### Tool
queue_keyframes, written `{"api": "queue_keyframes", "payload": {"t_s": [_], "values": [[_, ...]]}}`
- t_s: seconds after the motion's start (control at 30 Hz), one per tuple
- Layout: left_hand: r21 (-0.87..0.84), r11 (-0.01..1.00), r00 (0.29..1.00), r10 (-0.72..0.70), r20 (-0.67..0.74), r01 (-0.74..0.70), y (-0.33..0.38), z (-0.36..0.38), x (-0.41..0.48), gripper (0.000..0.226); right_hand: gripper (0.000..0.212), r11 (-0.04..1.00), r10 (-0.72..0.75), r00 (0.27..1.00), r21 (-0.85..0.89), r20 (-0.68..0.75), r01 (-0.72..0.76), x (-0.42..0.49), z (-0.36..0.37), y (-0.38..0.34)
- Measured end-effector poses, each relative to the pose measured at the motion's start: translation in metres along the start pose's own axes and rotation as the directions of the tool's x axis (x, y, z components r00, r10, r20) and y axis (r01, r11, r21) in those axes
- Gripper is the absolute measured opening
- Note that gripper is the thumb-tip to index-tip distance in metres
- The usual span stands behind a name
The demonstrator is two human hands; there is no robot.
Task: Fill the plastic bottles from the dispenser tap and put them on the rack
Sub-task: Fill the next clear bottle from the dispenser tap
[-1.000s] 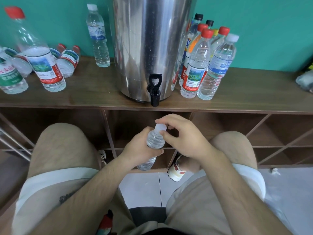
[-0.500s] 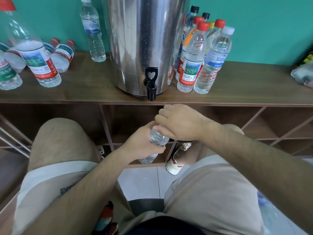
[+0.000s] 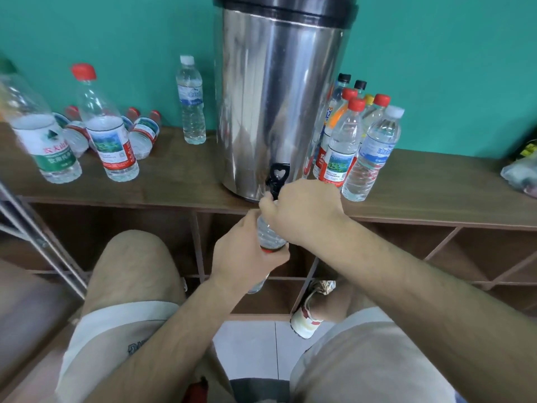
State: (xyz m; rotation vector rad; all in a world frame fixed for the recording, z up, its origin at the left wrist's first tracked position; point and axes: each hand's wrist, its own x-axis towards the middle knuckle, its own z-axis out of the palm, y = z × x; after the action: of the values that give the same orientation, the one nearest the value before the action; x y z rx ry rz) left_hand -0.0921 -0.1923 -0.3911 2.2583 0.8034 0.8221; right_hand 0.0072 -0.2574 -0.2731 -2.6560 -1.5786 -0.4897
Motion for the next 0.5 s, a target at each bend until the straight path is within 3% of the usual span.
{"api": "queue_keyframes", "payload": {"t_s": [0.07,0.17,0.3,0.37,0.5], "values": [[-0.023,1.000,0.999,-0.019,-0.050,0.018,0.002,-0.024,0.014,0.060,0.063,0.998,-0.013,0.994,0.060,-0.105,0.019,0.007,-0.016,-0.010],[-0.037,0.999,0.993,-0.039,-0.114,0.035,0.002,-0.067,0.042,0.062,0.053,0.930,-0.038,0.970,0.346,-0.239,0.122,0.020,-0.034,-0.025],[-0.047,0.996,0.976,-0.078,-0.201,0.070,-0.006,-0.123,0.085,0.058,0.033,0.620,0.008,0.955,0.750,-0.298,0.229,0.040,-0.031,-0.045],[-0.059,0.994,0.972,-0.106,-0.211,0.096,-0.015,-0.141,0.110,0.057,0.035,0.519,0.066,0.959,0.831,-0.275,0.203,0.051,-0.017,-0.060],[-0.124,0.979,0.969,-0.181,-0.166,0.162,-0.040,-0.156,0.156,0.059,0.067,0.469,0.070,0.991,0.881,-0.112,0.066,0.078,0.027,-0.102]]}}
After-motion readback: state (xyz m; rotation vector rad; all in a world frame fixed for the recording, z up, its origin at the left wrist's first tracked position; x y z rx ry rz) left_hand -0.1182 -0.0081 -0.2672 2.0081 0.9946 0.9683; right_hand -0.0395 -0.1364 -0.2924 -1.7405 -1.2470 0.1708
